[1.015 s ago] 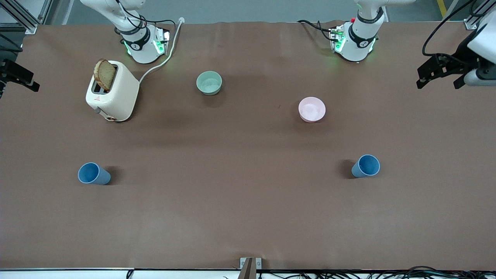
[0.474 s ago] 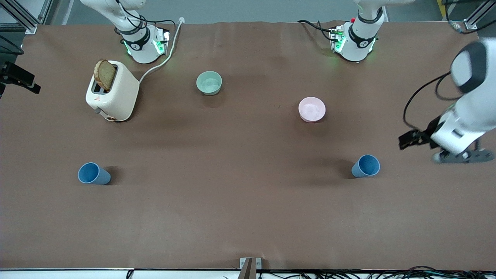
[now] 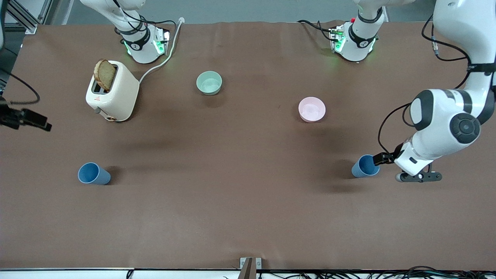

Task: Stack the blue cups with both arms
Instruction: 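Reach and grasp each blue cup with both grippers, then set cup mid-table with the left gripper while the right gripper lifts cup, then carry cup over placed cup with the right gripper while the left gripper retreats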

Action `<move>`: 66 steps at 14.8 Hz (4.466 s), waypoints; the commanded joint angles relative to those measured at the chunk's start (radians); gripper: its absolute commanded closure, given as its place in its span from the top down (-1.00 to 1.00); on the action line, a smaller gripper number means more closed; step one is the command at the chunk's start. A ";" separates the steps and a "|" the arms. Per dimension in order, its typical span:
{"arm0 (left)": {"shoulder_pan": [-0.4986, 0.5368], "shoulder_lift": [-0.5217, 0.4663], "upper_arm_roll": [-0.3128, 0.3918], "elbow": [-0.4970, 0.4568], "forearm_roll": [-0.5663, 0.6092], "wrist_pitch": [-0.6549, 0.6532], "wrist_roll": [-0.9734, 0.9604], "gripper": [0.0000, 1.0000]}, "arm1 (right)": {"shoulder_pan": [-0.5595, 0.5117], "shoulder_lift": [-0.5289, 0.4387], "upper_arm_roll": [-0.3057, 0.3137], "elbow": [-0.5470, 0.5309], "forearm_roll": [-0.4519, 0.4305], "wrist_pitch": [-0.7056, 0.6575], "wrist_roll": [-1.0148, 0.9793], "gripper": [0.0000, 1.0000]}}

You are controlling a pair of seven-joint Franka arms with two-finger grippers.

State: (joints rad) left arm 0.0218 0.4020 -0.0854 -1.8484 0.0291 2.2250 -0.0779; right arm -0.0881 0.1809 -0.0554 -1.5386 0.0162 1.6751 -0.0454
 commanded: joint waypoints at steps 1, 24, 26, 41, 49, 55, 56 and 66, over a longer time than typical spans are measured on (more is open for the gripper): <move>0.000 0.044 -0.004 -0.012 0.018 0.033 0.004 0.33 | -0.007 0.061 -0.015 -0.034 -0.016 0.085 -0.007 1.00; -0.525 0.216 -0.197 0.265 0.017 -0.048 -0.976 -0.99 | 0.010 0.417 -0.084 -0.167 0.120 0.632 -0.143 -0.79; -0.557 0.262 -0.194 0.291 0.018 -0.018 -1.013 -0.99 | 0.010 0.419 -0.092 -0.167 0.122 0.634 -0.145 -0.93; -0.409 0.042 -0.123 0.442 0.025 -0.298 -0.929 1.00 | 0.068 0.125 0.064 -0.107 0.111 0.259 0.031 -0.99; -0.100 -0.126 -0.125 0.443 0.023 -0.481 -0.325 1.00 | 0.068 0.092 0.501 -0.104 0.081 0.290 0.608 -0.99; 0.027 -0.229 -0.123 0.443 0.023 -0.536 -0.102 1.00 | 0.145 0.212 0.655 -0.098 -0.065 0.431 0.875 -0.99; 0.049 -0.247 -0.123 0.442 0.023 -0.539 -0.055 1.00 | 0.162 0.230 0.657 -0.098 -0.080 0.463 0.886 -0.99; 0.075 -0.422 -0.111 0.293 0.006 -0.610 0.095 1.00 | 0.280 0.339 0.654 -0.104 -0.149 0.532 0.898 -0.99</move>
State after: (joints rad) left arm 0.1034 0.0686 -0.2027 -1.4498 0.0397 1.6086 0.0009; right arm 0.1950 0.4914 0.5926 -1.6468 -0.0749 2.1902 0.8307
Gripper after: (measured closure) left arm 0.000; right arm 0.956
